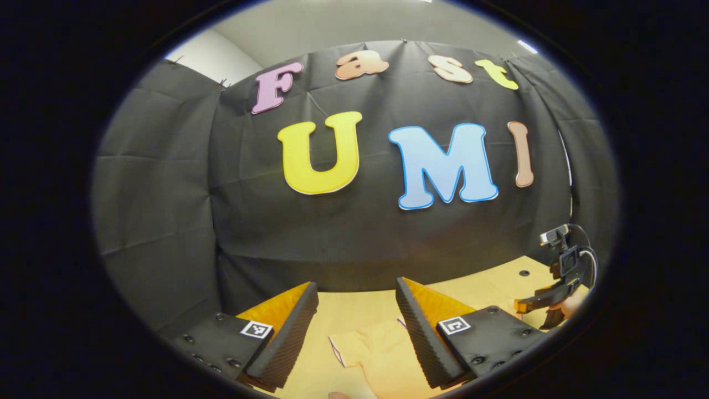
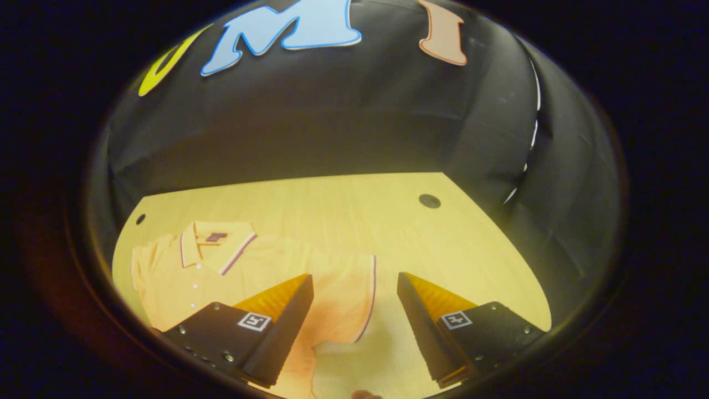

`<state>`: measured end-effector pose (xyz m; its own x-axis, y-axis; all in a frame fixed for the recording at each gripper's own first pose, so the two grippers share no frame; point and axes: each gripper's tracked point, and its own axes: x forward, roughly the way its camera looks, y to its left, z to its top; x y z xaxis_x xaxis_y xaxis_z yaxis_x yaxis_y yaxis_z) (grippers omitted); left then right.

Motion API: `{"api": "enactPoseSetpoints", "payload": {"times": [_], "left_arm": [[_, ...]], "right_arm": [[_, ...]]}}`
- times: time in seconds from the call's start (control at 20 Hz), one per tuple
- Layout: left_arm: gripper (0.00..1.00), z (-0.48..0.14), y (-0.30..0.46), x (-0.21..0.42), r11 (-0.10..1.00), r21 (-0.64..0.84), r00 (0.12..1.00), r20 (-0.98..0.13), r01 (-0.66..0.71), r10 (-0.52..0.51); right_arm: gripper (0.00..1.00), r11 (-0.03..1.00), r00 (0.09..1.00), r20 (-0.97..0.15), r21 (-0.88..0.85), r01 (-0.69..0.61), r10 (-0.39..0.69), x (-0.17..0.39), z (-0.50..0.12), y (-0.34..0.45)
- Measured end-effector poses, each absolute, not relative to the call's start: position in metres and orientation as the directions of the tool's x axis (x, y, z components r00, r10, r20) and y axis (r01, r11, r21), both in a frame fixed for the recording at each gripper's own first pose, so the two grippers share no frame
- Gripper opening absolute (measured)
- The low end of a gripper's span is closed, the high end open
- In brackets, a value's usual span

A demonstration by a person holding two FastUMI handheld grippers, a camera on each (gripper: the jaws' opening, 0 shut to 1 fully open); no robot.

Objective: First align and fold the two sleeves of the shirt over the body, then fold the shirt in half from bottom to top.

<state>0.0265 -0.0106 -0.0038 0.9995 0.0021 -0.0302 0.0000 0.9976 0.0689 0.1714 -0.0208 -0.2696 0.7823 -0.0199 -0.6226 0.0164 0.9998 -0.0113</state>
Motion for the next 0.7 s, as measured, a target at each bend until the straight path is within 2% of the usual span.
{"api": "enactPoseSetpoints", "payload": {"times": [0.5, 0.7], "left_arm": [[0.94, -0.014, -0.002, 0.027, 0.999, 0.051, 0.998, -0.056, -0.014, 0.017], [0.94, -0.018, -0.001, 0.026, 0.999, 0.041, 0.998, -0.064, -0.018, 0.020]], "right_arm": [[0.96, 0.999, 0.647, -0.762, -0.025, -0.037, 0.005, 0.163, -0.336, -0.025], [0.95, 0.999, 0.641, -0.767, 0.025, -0.028, 0.038, 0.166, -0.338, -0.024]]}}
